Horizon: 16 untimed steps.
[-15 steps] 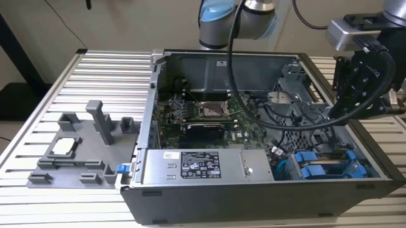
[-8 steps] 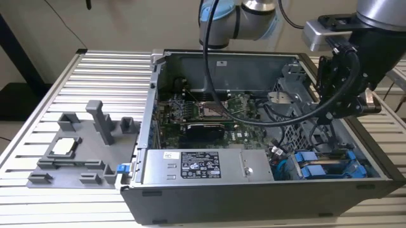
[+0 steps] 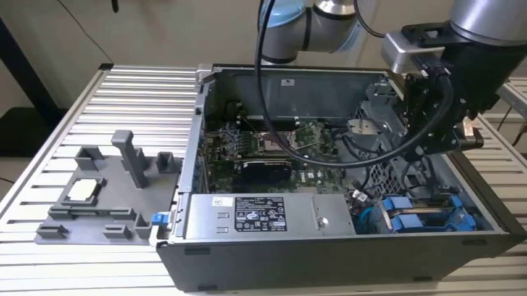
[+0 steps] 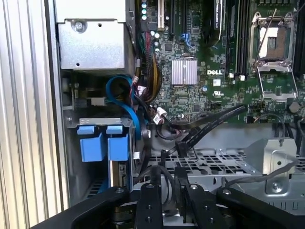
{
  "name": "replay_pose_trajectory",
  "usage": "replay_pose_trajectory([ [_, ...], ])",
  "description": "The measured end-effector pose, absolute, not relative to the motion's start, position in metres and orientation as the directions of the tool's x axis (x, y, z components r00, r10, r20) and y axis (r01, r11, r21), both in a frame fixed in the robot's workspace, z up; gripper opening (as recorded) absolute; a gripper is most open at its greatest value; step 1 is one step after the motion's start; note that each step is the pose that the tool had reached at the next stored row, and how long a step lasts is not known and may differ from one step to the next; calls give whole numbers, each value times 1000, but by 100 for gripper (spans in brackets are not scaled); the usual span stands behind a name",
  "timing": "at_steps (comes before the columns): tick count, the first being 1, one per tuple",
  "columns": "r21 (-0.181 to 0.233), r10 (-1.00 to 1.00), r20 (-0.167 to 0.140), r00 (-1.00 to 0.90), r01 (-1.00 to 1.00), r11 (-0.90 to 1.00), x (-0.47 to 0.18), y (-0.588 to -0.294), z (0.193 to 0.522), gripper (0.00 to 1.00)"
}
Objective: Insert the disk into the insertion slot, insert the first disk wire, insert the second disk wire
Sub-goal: 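Insert the first disk wire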
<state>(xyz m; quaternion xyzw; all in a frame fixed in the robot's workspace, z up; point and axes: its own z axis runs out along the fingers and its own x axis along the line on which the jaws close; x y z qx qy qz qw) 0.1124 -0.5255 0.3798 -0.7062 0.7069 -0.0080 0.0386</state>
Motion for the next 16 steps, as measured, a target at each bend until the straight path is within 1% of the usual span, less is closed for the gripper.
replay_pose_trajectory([
  [4, -66, -998, -43, 41, -997, -39, 111, -524, 379, 26],
  [10, -76, -998, -45, 52, -996, -49, 98, -523, 375, 26],
  [16, -86, -996, -62, 71, -994, -65, 89, -522, 369, 26],
])
